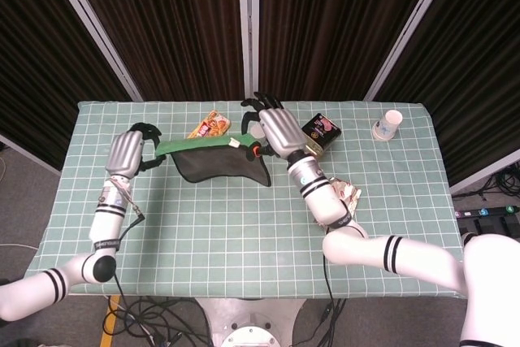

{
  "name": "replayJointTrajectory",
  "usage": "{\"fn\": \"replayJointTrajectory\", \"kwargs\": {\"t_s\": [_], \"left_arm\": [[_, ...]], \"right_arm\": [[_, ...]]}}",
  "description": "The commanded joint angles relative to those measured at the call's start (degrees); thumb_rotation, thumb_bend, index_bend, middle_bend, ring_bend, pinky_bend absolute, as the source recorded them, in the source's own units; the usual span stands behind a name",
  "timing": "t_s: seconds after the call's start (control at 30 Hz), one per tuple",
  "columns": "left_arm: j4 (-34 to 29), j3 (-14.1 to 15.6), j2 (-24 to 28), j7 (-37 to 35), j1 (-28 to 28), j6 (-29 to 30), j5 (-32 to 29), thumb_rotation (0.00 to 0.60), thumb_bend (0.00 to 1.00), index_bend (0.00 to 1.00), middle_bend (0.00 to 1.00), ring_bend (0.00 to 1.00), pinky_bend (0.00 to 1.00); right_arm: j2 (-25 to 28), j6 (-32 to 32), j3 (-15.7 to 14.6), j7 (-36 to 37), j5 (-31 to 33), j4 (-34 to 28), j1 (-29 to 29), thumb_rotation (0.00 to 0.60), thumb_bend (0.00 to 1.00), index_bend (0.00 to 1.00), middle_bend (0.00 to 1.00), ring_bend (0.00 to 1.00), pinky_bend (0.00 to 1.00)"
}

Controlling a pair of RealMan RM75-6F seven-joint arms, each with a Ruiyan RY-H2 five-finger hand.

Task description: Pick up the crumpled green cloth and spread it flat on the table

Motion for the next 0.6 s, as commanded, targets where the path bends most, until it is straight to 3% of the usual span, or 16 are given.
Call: {"fn": "replayJointTrajectory", "kwargs": {"t_s": [0.03, 0.17, 0.27, 0.6], "left_arm": [[3.4, -1.5, -1.2, 0.8, -1.8, 0.8, -0.6, 0.600, 0.54, 0.66, 0.39, 0.24, 0.40], [5.8, -2.2, -2.0, 0.3, -2.2, 3.2, 0.4, 0.600, 0.53, 0.66, 0.39, 0.24, 0.40], [6.2, -1.4, -2.1, -0.2, -1.8, 4.7, 1.8, 0.600, 0.53, 0.65, 0.39, 0.24, 0.40], [2.5, 8.4, -0.1, 0.0, 1.9, 4.6, 10.0, 0.600, 0.53, 0.65, 0.39, 0.24, 0.40]], "right_arm": [[-1.4, -2.8, 1.2, 3.7, -1.0, 4.4, 1.3, 0.600, 0.49, 0.69, 0.18, 0.02, 0.00], [-2.2, -4.8, 2.5, 8.6, -3.5, 7.9, 1.9, 0.600, 0.49, 0.69, 0.18, 0.02, 0.00], [-2.6, -5.8, 1.7, 11.6, -6.2, 9.8, 1.5, 0.600, 0.49, 0.69, 0.18, 0.02, 0.00], [-3.9, -9.9, -6.2, 22.3, -18.1, 11.8, -2.8, 0.600, 0.49, 0.69, 0.19, 0.02, 0.00]]}}
